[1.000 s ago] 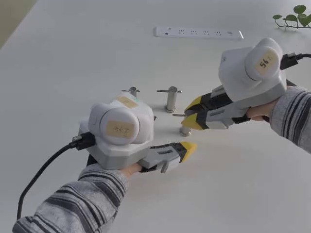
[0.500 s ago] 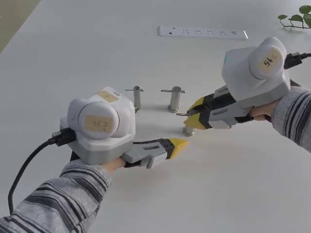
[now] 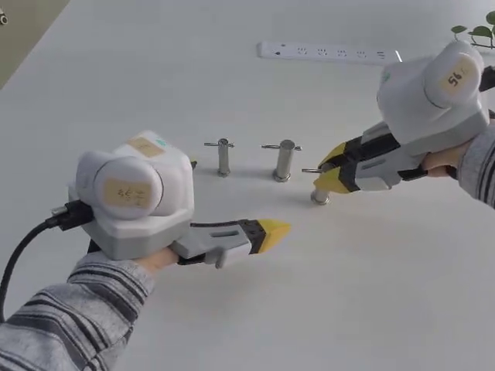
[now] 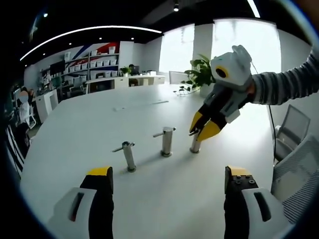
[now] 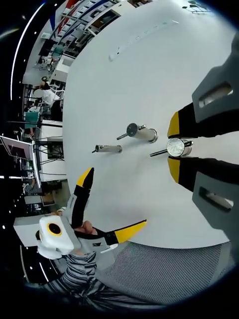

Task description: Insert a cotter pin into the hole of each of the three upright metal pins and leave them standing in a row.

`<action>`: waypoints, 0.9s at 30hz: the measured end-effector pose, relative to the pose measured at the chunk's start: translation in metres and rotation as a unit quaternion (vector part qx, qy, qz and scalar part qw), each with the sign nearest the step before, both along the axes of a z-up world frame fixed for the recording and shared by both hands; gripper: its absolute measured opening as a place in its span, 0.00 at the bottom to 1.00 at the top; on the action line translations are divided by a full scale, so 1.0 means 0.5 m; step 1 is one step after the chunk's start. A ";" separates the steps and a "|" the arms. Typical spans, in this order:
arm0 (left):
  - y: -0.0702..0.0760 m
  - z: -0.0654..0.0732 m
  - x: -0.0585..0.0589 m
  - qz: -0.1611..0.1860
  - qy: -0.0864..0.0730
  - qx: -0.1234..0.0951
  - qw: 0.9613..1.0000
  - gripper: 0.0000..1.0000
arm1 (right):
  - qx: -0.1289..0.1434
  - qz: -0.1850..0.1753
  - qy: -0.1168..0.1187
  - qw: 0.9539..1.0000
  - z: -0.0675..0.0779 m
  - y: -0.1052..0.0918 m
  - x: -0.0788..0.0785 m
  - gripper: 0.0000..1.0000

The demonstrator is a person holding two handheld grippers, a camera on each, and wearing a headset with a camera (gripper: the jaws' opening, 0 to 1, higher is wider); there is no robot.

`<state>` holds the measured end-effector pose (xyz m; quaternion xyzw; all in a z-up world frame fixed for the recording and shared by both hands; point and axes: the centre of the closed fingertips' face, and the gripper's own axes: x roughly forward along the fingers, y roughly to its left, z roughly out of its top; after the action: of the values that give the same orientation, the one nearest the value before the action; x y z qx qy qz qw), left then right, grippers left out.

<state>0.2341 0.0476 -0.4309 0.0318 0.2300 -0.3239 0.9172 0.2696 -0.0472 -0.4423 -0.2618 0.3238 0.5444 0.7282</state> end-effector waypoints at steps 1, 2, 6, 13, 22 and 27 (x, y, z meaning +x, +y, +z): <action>0.003 0.000 0.002 0.003 0.000 0.002 1.000 0.93 | -0.001 -0.001 0.000 1.000 0.000 -0.002 0.004 0.08; 0.006 -0.001 0.003 0.005 0.001 0.003 1.000 0.94 | -0.003 -0.002 0.000 1.000 -0.001 -0.005 0.008 0.08; 0.011 0.001 0.006 0.008 0.000 0.000 1.000 0.96 | -0.009 -0.001 -0.004 1.000 -0.005 -0.019 0.030 0.08; 0.035 0.005 0.020 0.016 0.001 -0.006 1.000 0.97 | -0.016 -0.002 -0.004 1.000 -0.010 -0.034 0.057 0.08; 0.041 0.004 0.022 0.017 0.004 -0.013 1.000 0.98 | -0.012 -0.007 0.002 1.000 -0.015 -0.037 0.069 0.08; 0.039 0.003 0.021 0.014 0.006 -0.016 1.000 0.97 | -0.005 -0.007 0.005 1.000 -0.015 -0.036 0.078 0.08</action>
<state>0.2448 0.0669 -0.4296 0.0117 0.2306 -0.3148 0.9207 0.3085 -0.0654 -0.4500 -0.2608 0.3320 0.5386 0.7292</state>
